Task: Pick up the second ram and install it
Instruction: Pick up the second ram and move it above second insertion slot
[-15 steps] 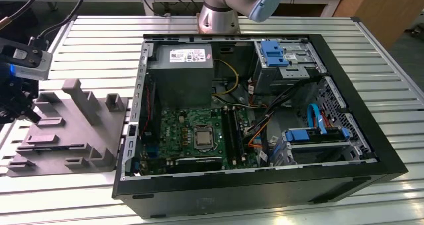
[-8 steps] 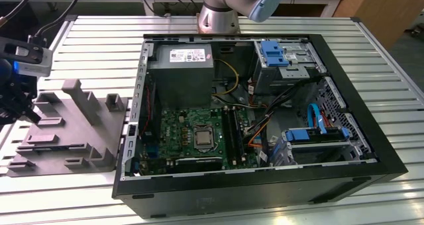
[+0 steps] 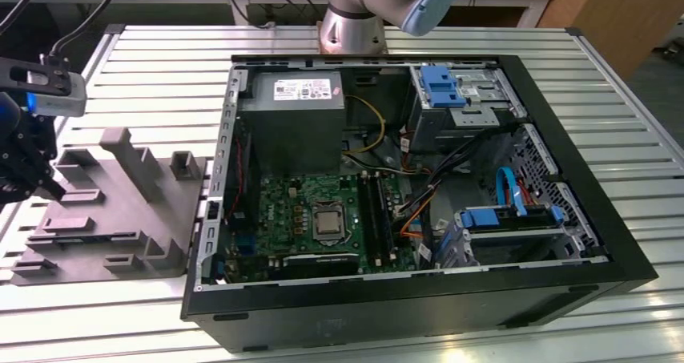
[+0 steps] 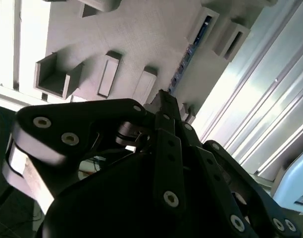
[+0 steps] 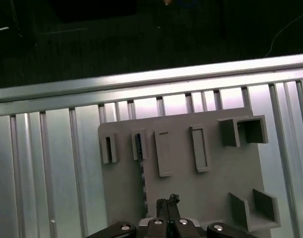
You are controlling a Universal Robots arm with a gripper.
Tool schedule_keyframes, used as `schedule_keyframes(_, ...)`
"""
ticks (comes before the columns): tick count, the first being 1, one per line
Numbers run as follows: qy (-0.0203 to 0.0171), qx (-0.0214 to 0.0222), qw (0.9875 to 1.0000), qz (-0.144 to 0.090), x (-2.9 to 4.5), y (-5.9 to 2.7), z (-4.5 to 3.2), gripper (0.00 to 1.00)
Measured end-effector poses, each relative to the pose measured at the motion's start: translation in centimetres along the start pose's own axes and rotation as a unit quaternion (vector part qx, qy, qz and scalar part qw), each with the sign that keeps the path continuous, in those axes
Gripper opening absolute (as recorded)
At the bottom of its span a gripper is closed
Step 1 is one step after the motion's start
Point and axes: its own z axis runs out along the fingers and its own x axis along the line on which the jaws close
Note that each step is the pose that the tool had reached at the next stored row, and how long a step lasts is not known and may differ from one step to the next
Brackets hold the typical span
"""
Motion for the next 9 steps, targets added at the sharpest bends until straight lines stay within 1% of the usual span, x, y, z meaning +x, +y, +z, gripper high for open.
schedule_keyframes(1,0.0007,-0.0005,1.0,-0.009,0.0,0.0,0.03,0.1)
schedule_keyframes(2,0.0027,-0.0009,0.9999,-0.016,0.0,0.0,0.05,0.1)
schedule_keyframes(3,0.0079,-0.0011,0.9998,-0.019,0.0,0.0,0.06,0.1)
schedule_keyframes(4,0.0147,-0.0009,0.9997,-0.022,0.0,0.0,0.06,0.1)
schedule_keyframes(5,0.0203,-0.0007,0.9995,-0.024,0.0,0.01,0.09,0.1)
schedule_keyframes(6,0.0245,-0.0005,0.9993,-0.028,0.01,0.01,0.12,0.1)
schedule_keyframes(7,0.0268,-0.0004,0.9991,-0.032,0.01,0.0,0.16,0.1)
schedule_keyframes(9,0.0282,-0.0007,0.9985,-0.046,0.02,-0.01,0.24,0.1)
